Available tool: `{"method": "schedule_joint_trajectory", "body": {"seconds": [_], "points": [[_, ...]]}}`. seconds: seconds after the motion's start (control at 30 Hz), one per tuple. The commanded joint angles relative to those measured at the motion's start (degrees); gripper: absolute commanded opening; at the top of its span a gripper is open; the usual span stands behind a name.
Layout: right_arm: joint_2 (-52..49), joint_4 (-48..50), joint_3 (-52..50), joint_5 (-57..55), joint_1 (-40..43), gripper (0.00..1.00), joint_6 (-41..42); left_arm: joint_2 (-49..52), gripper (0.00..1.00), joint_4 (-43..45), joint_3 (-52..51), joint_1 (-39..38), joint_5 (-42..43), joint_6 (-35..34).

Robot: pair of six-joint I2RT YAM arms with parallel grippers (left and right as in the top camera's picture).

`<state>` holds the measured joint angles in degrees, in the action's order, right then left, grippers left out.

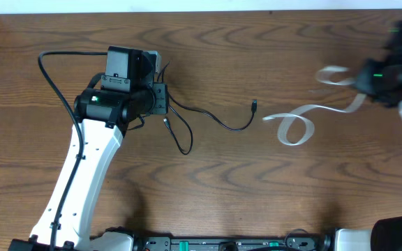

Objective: Untangle cables
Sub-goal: 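Carry the white cable with the right gripper to the far right edge, then move the right gripper back and grasp the remaining black cable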

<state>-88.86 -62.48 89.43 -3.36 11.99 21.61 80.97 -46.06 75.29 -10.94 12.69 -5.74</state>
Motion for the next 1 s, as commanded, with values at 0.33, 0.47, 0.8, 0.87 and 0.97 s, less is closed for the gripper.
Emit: {"method": "schedule_joint_trajectory", "body": {"seconds": [0.33, 0.47, 0.8, 0.87, 0.97], "points": [[-0.04, 15.23, 0.83, -6.88, 27.41, 0.01, 2.60, 0.26, 0.30, 1.97, 0.26, 0.20, 0.42, -0.13], [-2.47, 16.02, 0.83, -7.06, 27.39, 0.01, 2.54, 0.26, 0.30, 3.13, 0.26, 0.20, 0.83, -0.72], [-13.16, 16.37, 0.83, 3.19, 27.17, 0.99, 0.59, 0.26, 0.30, 3.76, 0.26, 0.20, 3.39, -0.72], [-12.92, 14.84, 0.90, 7.02, 26.51, 0.99, 0.11, 0.26, 0.30, 3.74, 0.26, 0.20, 3.37, -0.72], [-12.94, 12.20, 0.90, 13.14, 23.56, 0.99, -2.91, 0.26, 0.30, 3.72, 0.26, 0.20, 3.37, -0.72]]}}
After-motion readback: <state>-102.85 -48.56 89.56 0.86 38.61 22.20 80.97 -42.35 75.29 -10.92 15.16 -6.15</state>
